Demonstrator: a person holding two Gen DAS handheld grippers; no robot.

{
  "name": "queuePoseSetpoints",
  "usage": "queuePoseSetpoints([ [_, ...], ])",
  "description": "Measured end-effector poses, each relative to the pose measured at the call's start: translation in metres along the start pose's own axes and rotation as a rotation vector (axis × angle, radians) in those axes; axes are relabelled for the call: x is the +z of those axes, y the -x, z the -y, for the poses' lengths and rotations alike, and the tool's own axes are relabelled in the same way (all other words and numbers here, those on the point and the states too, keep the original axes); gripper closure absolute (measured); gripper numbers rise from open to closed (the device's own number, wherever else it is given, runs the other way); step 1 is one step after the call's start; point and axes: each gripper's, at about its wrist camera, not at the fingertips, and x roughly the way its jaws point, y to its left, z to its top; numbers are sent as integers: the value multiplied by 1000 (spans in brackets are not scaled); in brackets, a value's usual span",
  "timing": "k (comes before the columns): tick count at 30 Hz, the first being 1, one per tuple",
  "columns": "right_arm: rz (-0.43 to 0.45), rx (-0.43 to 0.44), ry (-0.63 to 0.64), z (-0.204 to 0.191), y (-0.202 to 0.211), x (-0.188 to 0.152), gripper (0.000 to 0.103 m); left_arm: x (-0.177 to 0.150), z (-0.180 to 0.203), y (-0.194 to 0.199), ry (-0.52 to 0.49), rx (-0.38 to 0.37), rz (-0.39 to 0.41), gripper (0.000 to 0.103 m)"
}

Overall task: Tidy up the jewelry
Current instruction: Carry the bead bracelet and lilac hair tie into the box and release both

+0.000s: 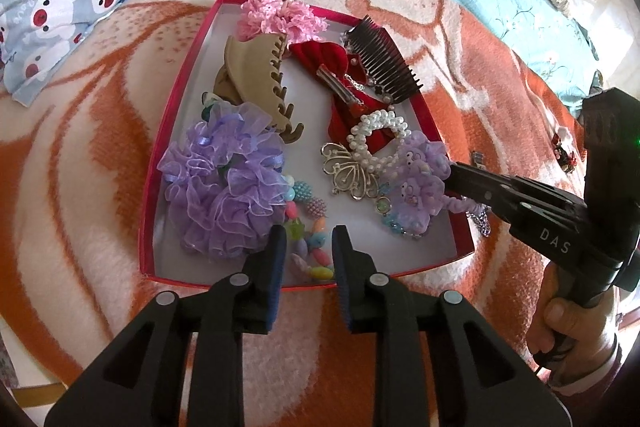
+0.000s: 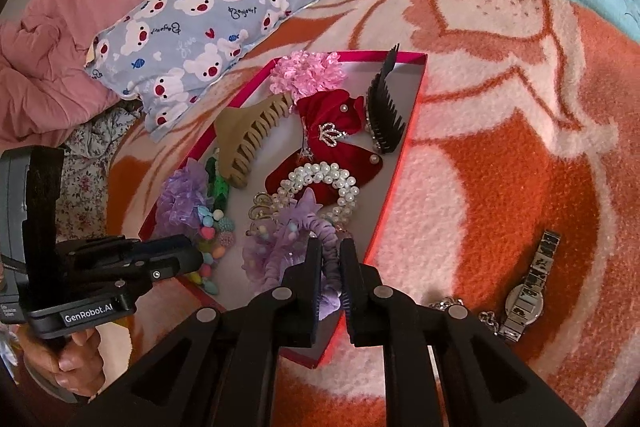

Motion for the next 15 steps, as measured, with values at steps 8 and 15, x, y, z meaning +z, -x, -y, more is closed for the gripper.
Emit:
queuePoseSetpoints([
  [8,-6,0,3,1,3,-4,90,-1,3,2,-3,0,-2,82],
  [15,7,-13,3,1,12,-7,64,-2,6,7,-7,-3,10,75],
])
